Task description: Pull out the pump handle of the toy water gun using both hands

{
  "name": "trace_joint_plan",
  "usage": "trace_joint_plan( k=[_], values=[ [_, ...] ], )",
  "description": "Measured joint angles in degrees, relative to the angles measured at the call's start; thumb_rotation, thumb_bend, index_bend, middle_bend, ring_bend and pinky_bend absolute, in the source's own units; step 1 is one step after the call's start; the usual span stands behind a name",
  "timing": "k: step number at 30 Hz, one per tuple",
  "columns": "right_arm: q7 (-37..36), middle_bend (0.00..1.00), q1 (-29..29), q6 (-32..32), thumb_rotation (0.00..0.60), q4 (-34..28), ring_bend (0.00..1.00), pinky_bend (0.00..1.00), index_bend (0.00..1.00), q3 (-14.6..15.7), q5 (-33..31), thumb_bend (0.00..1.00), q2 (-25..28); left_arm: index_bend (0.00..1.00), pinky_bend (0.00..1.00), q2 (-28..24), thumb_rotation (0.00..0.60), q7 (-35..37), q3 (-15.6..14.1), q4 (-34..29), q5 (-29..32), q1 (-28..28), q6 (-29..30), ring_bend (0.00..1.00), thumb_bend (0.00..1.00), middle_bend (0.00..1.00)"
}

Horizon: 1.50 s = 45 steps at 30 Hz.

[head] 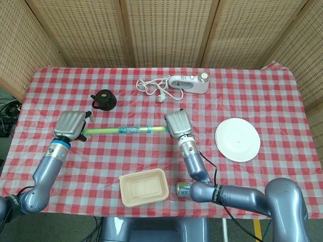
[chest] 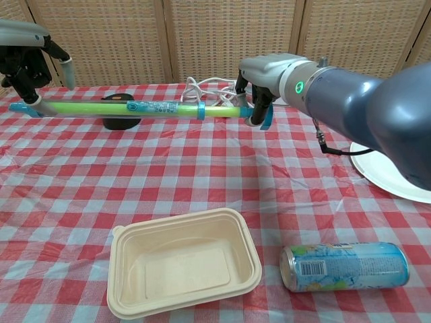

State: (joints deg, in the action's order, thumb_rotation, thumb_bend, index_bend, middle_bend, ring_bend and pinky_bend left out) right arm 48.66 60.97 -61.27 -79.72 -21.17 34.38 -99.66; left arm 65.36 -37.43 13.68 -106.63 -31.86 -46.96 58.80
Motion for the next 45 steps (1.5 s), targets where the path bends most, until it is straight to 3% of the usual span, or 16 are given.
trace_joint_plan(
  k=[10, 16, 20, 45],
  values=[
    [-0.6, 1.0, 0.1, -0.4, 0.6, -0.9, 0.96, 0.44, 0.82, 0.5, -0.8, 0.54, 0.7, 0.45, 0.69, 1.6, 0.6, 0.0, -1.5, 0.9, 1.9, -1.8, 0.5, 0.79, 0.2, 0.83],
    [-1.1, 1.0, 0.0, -0.5, 0.6, -1.0, 0.96, 0.44, 0.82, 0.7, -1.2, 0.54, 0.9, 0.5, 0.69, 2.5, 0.6, 0.5, -2.1, 1.5, 2.3, -2.2, 1.2, 0.79, 0.37, 0.83],
    [-1.4, 1.0, 0.0, -0.5, 0.6, -1.0, 0.96, 0.44, 0.82, 0.9, -1.3, 0.54, 0.9, 0.53, 0.69, 3.0, 0.6, 0.8, -2.5, 2.0, 2.3, -2.4, 1.6, 0.79, 0.43, 0.83],
    [-2.1, 1.0, -1.8, -1.7, 0.6, 1.1, 0.96, 0.44, 0.82, 3.0, -0.8, 0.54, 3.5, 0.58, 0.69, 0.7, 0.6, 5.3, -5.9, 2.5, -1.5, 1.6, 3.9, 0.79, 0.44, 0.83]
  ],
)
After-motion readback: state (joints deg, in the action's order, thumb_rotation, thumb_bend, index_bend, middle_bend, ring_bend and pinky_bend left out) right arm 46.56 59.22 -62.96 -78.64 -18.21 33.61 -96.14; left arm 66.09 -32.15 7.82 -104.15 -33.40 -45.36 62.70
